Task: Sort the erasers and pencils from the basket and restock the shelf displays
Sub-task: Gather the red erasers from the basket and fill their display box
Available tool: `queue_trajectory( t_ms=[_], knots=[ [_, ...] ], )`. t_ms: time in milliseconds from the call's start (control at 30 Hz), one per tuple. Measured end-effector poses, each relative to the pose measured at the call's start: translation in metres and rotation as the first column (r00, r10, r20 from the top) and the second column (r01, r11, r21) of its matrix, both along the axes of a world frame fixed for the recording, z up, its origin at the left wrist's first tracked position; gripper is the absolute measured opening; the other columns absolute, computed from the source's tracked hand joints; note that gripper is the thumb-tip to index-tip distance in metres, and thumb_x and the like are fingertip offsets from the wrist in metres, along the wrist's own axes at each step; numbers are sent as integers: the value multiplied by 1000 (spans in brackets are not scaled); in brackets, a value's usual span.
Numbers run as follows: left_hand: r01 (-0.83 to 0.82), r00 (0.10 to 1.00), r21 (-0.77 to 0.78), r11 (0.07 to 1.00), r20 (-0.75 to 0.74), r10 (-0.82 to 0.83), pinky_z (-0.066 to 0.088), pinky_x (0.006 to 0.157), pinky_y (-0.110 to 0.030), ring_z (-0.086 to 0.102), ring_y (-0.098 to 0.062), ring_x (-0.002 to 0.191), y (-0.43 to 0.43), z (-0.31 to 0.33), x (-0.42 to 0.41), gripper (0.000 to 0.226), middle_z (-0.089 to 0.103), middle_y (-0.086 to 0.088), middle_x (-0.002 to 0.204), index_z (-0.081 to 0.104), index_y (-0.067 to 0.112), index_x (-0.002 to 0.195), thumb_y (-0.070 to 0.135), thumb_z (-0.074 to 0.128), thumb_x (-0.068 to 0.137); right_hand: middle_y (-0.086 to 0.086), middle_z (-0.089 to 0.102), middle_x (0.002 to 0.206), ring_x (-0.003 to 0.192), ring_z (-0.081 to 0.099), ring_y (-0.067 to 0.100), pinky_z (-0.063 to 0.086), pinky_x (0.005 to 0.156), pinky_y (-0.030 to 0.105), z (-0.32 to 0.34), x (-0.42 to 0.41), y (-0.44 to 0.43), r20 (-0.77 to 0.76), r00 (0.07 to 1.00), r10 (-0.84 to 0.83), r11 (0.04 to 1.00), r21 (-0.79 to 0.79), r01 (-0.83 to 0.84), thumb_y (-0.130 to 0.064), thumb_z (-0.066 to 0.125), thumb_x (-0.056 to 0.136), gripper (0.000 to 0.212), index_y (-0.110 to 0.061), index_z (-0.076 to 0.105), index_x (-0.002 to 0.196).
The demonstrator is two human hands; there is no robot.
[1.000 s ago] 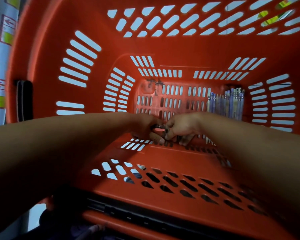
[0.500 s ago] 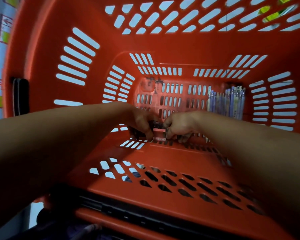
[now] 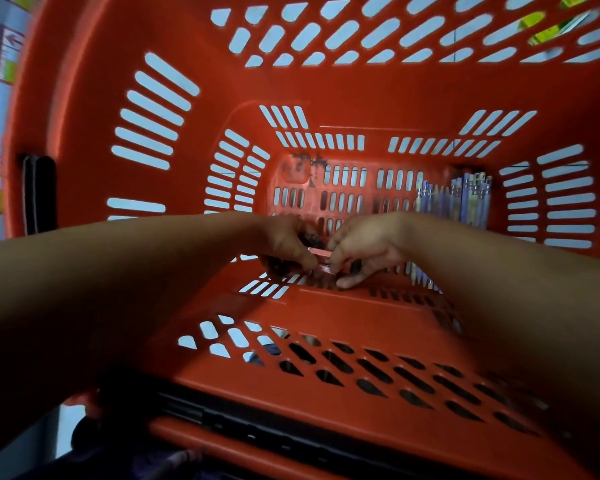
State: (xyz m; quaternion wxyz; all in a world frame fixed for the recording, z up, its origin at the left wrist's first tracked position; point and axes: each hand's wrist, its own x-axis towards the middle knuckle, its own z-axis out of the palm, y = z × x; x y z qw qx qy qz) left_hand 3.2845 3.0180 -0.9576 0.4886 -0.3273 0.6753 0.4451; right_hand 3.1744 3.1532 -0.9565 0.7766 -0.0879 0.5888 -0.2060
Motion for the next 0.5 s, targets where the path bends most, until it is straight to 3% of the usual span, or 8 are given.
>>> queue_trajectory(
  t_ms=[133, 200, 333, 500],
  knots=[
    [34, 999, 9, 999, 20, -34, 59, 58, -35, 65, -19, 58, 3, 1, -2, 36, 65, 4, 58, 68, 19, 95, 23, 94, 70, 16, 54, 112, 104, 60, 29, 61, 81, 41, 2, 3, -2, 40, 997, -65, 997, 41, 64, 15, 62, 87, 16, 0, 61, 93],
    [35, 999, -5, 999, 0, -35, 58, 57, -35, 64, -18, 54, 5, 1, -2, 38, 62, 5, 52, 69, 17, 94, 26, 96, 68, 15, 54, 109, 101, 61, 28, 62, 79, 40, 1, 4, -2, 24, 997, -75, 997, 38, 74, 14, 62, 88, 16, 0, 61, 94],
    [41, 998, -66, 997, -49, -44, 57, 52, -35, 64, -18, 51, 8, 0, -3, 41, 64, 0, 61, 71, 14, 95, 28, 96, 65, 13, 56, 100, 87, 62, 24, 60, 82, 38, 0, 3, 1, 15, 996, -90, 996, 20, 89, 13, 61, 89, 14, -1, 61, 86],
    [21, 995, -38, 999, -97, -25, 56, 52, -32, 65, -21, 60, 5, 1, -4, 40, 66, -4, 71, 73, 12, 94, 28, 96, 65, 16, 55, 108, 94, 63, 28, 61, 81, 37, -1, -1, -2, -22, 997, -69, 998, 5, 69, 13, 63, 87, 13, 1, 63, 94]
  ],
)
